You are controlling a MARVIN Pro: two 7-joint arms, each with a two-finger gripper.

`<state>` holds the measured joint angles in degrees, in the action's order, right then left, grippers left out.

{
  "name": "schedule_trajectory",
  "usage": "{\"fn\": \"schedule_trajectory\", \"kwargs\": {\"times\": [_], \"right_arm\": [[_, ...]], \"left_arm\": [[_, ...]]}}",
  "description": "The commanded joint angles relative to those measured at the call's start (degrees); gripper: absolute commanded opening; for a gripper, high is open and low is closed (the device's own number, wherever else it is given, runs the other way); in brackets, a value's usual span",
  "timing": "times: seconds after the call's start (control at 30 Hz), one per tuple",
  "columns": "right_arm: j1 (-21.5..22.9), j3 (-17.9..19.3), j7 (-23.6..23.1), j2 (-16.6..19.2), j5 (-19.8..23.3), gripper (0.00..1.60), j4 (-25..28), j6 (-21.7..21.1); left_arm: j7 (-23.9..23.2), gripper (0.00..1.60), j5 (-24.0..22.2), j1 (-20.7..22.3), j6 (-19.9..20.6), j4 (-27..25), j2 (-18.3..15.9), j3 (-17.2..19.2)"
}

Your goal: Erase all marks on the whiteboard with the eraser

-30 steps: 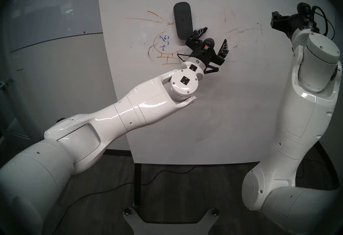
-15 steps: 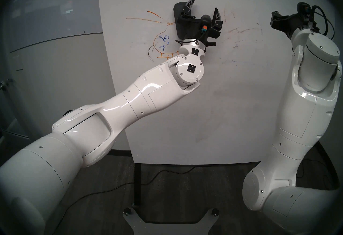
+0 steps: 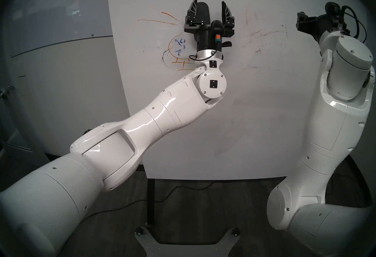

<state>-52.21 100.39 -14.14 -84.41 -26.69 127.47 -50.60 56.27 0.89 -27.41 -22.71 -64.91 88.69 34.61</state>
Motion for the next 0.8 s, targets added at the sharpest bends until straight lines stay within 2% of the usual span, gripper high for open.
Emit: {"fn": "schedule_trajectory", "kwargs": {"times": [0.0,0.03,0.1,0.2,0.27,0.37,0.43,0.63,0.7,0.77], "right_arm": [[0.45,-0.14,-0.03,0.22,-0.06,1.6,0.61,0.02],[0.45,-0.15,-0.02,0.25,-0.04,1.6,0.62,-0.01],[0.45,-0.16,-0.02,0.29,-0.02,1.6,0.63,-0.04],[0.45,-0.17,-0.02,0.32,0.0,1.6,0.64,-0.08],[0.46,-0.19,-0.01,0.36,0.01,1.6,0.65,-0.13],[0.46,-0.21,0.01,0.4,0.05,1.6,0.65,-0.17],[0.46,-0.21,0.01,0.41,0.06,1.6,0.66,-0.18],[0.46,-0.23,0.05,0.48,0.12,1.6,0.66,-0.24],[0.46,-0.24,0.06,0.48,0.13,1.6,0.66,-0.24],[0.46,-0.25,0.07,0.5,0.14,1.6,0.67,-0.27]], "left_arm": [[-6.52,1.6,-10.47,-1.47,-7.61,-5.81,-0.42,2.67],[-8.6,1.6,-13.9,-2.23,-8.94,-7.03,-1.43,3.47],[-11.02,1.6,-17.43,-2.65,-8.92,-8.54,-2.93,3.9],[-12.58,1.6,-19.36,-2.66,-7.81,-9.63,-4.49,3.85],[-13.76,1.6,-19.99,-2.84,-4.91,-10.84,-6.1,3.75],[-12.05,1.6,-17.22,-3.48,-0.75,-12.41,-8.01,2.9],[-11.76,1.6,-16.64,-3.68,0.01,-12.92,-8.33,2.74],[-7.07,1.6,-11.09,-4.23,5.22,-15.75,-8.43,1.51],[-6.87,1.6,-11.08,-4.18,5.47,-16.06,-8.43,1.59],[-5.24,1.6,-9.06,-4.51,3.02,-11.13,-5.69,0.04]]}}
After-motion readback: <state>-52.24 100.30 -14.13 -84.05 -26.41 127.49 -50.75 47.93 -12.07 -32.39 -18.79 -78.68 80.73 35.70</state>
